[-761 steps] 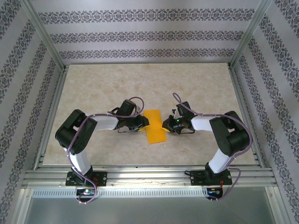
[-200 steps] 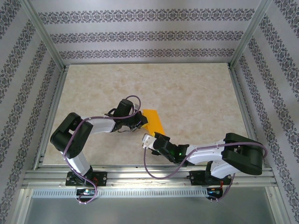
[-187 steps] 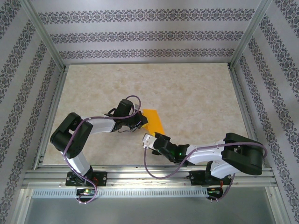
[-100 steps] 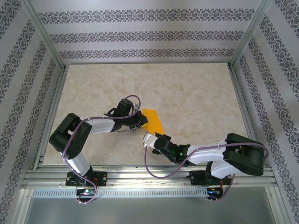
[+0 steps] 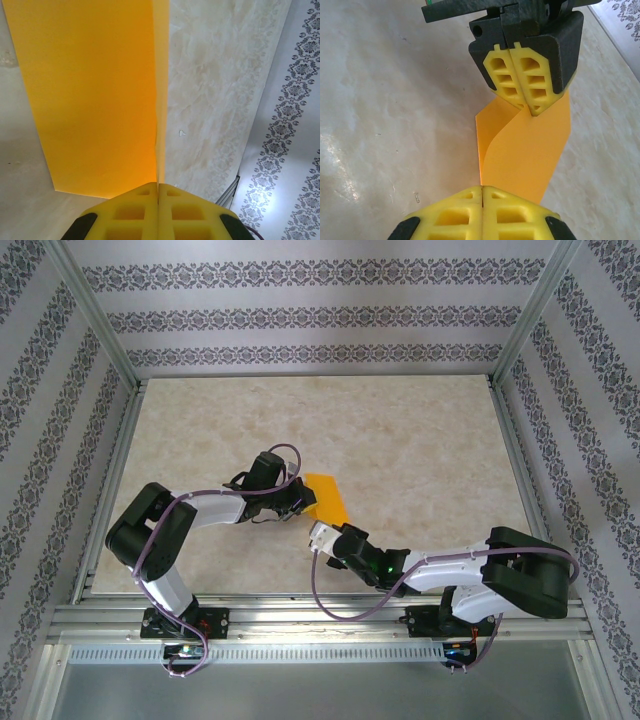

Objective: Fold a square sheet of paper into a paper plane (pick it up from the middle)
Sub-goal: Third fold the triangle at the center of the table.

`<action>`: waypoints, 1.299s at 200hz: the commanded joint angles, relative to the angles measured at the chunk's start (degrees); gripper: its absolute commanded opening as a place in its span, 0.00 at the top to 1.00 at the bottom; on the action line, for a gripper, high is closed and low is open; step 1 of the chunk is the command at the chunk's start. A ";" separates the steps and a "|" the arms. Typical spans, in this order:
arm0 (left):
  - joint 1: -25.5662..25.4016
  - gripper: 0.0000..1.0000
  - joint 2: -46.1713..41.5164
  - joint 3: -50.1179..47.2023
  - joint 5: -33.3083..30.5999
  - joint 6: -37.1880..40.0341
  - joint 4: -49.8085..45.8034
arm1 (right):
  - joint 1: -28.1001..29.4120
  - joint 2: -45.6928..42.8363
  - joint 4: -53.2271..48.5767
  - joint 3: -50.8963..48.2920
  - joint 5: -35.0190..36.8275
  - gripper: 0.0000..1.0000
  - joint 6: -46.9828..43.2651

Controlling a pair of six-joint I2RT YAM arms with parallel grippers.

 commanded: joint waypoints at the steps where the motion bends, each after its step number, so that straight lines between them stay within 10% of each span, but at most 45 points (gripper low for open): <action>1: 0.80 0.89 -1.42 0.23 -0.75 0.33 -0.66 | -0.77 -1.13 0.10 -0.75 0.39 1.00 1.14; 81: 2.26 0.53 -12.09 0.70 -13.43 9.25 -17.83 | -5.15 -1.71 -2.21 2.23 -11.03 1.00 13.20; 260: 4.12 0.49 -15.57 10.82 -14.24 16.99 -29.19 | -19.85 1.36 -7.19 8.69 -47.67 1.00 39.80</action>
